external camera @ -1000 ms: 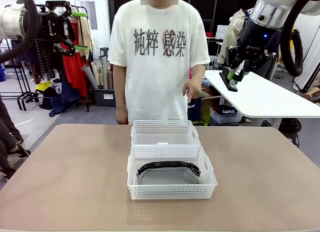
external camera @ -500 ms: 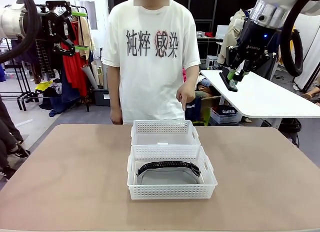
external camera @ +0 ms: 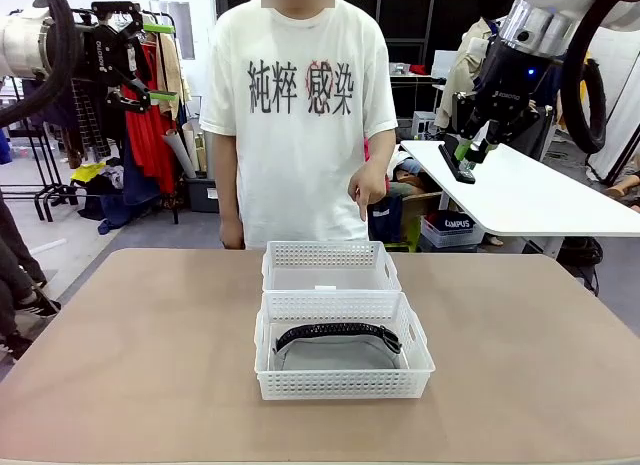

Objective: Distribute items into two baskets.
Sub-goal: Place the picked Stapler into the Organizing basket as instructed by the person.

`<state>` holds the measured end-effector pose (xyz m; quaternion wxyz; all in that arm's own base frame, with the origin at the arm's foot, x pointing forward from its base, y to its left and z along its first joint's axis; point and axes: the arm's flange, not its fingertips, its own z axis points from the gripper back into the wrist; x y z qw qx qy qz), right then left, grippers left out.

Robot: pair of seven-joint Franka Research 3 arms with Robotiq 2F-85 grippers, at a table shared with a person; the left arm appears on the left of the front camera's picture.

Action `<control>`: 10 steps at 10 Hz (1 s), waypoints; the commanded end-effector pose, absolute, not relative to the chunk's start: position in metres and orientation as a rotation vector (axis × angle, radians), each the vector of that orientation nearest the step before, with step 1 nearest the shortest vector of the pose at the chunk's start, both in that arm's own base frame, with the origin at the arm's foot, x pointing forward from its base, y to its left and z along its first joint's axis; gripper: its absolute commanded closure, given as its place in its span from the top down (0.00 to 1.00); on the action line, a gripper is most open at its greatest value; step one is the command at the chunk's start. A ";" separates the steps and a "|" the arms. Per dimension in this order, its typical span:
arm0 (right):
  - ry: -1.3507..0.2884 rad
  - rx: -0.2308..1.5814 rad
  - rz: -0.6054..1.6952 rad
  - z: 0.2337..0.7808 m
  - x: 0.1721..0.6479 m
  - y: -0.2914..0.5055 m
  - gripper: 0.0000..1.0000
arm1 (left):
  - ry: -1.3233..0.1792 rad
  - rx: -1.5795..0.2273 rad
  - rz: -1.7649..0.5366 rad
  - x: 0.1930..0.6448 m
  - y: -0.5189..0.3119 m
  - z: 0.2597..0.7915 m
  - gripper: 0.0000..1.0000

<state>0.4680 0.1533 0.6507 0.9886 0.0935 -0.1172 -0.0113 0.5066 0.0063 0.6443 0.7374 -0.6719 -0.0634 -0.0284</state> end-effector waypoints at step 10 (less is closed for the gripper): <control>-0.222 0.125 0.185 0.653 0.485 0.176 0.00 | -0.140 -1.476 -0.063 0.506 0.007 0.645 1.00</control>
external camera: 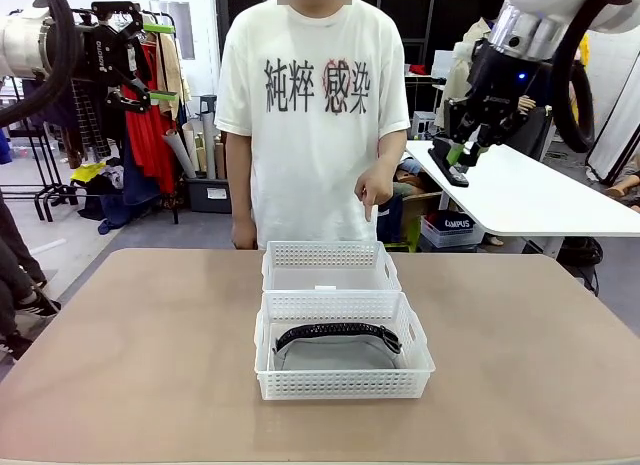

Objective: Distribute items into two baskets.
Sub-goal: Place the picked Stapler into the Organizing basket as instructed by the person.

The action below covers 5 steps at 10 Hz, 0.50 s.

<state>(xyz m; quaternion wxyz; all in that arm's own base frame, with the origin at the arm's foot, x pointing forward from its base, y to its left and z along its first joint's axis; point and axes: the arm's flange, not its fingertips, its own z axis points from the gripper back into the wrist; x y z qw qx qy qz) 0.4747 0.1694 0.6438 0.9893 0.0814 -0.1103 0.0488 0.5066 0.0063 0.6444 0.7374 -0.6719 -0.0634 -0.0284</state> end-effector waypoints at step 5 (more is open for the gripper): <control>-0.132 -0.028 0.638 0.636 0.516 0.240 0.00 | -0.140 -1.476 -0.063 0.506 0.007 0.645 1.00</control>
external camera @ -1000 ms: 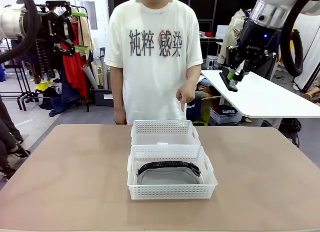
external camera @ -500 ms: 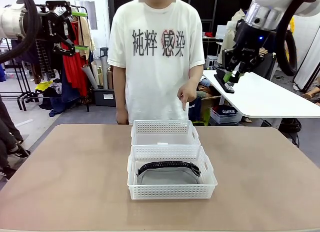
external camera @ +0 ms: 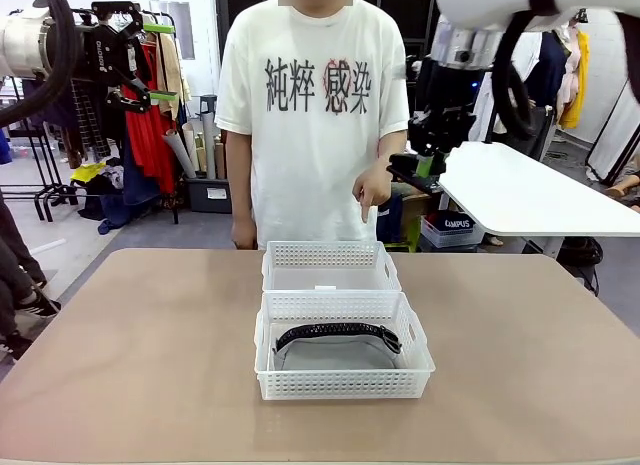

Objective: Distribute items into two baskets.
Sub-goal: Place the picked Stapler into the Organizing basket as instructed by the person.

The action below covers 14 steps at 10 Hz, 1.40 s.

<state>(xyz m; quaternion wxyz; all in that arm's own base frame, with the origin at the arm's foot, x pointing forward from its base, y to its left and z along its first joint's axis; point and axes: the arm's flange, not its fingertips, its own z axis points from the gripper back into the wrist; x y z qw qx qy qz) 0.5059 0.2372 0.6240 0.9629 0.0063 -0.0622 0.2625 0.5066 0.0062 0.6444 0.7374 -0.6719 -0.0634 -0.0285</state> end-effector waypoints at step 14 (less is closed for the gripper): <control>-0.087 -0.197 1.344 0.569 0.500 0.326 0.00 | -0.140 -1.476 -0.063 0.506 0.007 0.645 1.00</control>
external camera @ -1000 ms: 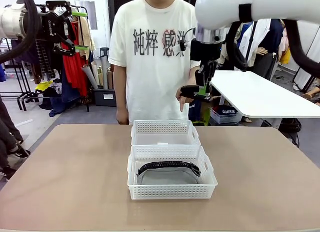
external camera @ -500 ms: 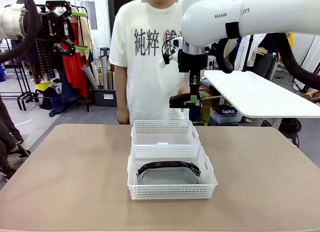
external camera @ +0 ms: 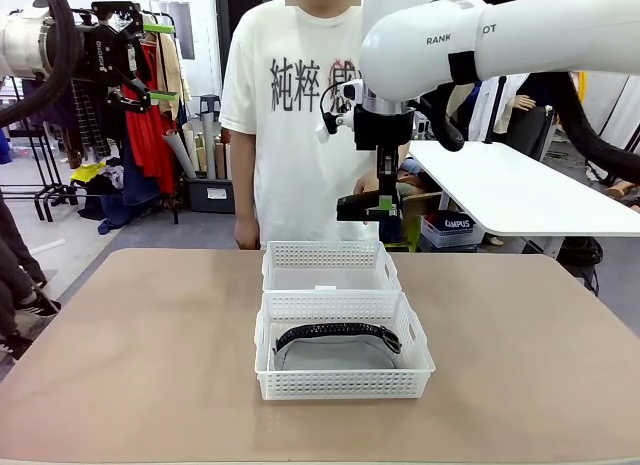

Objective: Distribute items into two baskets.
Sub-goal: Place the picked Stapler into the Organizing basket as instructed by the person.

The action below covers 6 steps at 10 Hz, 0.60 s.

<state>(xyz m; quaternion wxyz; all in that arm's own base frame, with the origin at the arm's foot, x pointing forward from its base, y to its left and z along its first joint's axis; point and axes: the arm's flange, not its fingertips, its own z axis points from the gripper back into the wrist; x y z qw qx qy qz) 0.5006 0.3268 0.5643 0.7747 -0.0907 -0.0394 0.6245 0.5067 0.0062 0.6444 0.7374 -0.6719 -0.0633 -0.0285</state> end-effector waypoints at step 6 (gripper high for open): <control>-0.156 -0.162 1.536 0.501 0.560 0.364 0.00 | -0.140 -1.476 -0.063 0.506 0.007 0.645 1.00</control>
